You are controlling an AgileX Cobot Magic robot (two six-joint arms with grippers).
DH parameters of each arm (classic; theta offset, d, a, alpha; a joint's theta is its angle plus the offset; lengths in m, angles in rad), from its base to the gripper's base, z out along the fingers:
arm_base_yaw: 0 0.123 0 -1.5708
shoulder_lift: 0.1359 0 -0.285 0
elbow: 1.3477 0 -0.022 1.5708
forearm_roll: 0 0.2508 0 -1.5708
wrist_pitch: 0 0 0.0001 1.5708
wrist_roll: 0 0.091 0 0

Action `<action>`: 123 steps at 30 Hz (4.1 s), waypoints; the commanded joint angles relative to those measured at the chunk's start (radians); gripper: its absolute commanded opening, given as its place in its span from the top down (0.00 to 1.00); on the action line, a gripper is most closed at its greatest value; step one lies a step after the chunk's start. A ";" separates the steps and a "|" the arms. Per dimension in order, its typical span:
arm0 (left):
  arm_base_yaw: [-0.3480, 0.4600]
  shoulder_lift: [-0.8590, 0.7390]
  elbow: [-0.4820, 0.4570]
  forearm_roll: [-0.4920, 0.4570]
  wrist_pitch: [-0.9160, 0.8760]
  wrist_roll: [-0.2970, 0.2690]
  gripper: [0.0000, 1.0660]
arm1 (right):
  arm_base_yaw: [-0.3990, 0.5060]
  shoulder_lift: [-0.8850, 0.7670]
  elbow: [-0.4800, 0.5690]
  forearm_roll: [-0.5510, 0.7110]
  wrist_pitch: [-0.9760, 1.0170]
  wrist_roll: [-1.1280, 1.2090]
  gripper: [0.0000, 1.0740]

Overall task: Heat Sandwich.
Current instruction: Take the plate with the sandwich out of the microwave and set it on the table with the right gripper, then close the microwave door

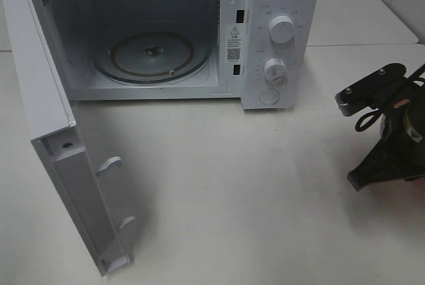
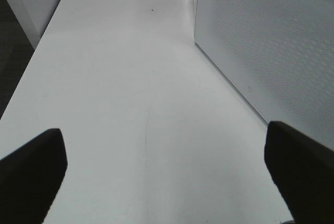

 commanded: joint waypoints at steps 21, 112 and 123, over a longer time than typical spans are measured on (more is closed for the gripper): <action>0.001 -0.020 0.004 0.000 -0.010 0.000 0.08 | -0.107 0.237 -0.017 -0.244 -0.160 0.253 0.95; 0.001 -0.020 0.004 0.000 -0.010 0.000 0.08 | -0.296 -1.418 0.099 0.644 0.488 -0.488 0.29; 0.001 -0.020 0.004 0.000 -0.010 0.000 0.08 | -0.352 -1.547 0.133 0.652 0.448 -0.489 0.29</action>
